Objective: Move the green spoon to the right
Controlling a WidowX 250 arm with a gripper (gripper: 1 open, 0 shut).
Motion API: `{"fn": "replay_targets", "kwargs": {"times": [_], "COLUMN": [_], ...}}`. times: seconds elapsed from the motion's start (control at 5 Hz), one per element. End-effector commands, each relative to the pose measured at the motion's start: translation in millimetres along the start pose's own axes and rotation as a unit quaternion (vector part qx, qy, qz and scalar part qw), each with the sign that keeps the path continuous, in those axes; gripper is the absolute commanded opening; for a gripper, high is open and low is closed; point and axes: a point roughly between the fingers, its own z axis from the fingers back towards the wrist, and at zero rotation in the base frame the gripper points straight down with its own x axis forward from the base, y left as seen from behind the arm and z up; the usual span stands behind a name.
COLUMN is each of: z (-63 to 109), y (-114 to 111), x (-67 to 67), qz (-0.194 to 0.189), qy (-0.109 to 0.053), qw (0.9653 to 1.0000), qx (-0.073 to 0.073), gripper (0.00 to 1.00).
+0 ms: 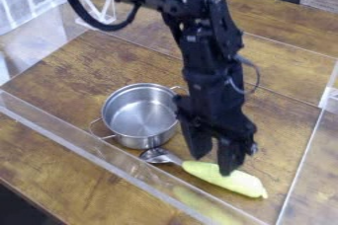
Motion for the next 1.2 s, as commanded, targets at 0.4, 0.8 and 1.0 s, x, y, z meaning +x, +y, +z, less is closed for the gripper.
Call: {"fn": "replay_targets", "kwargs": {"times": [0.4,0.8,1.0], "z": [18.4,-14.1,-20.7], "y": [15.0,13.7,11.5], "x": [13.9,15.3,13.6], "qz": [-0.06,-0.079,-0.076], "qy": [-0.011,0.003,0.003], "qw": [0.9981,0.9968,0.9971], "qx": [-0.003,-0.005,-0.004], "gripper": [1.0,0.0,0.0]}}
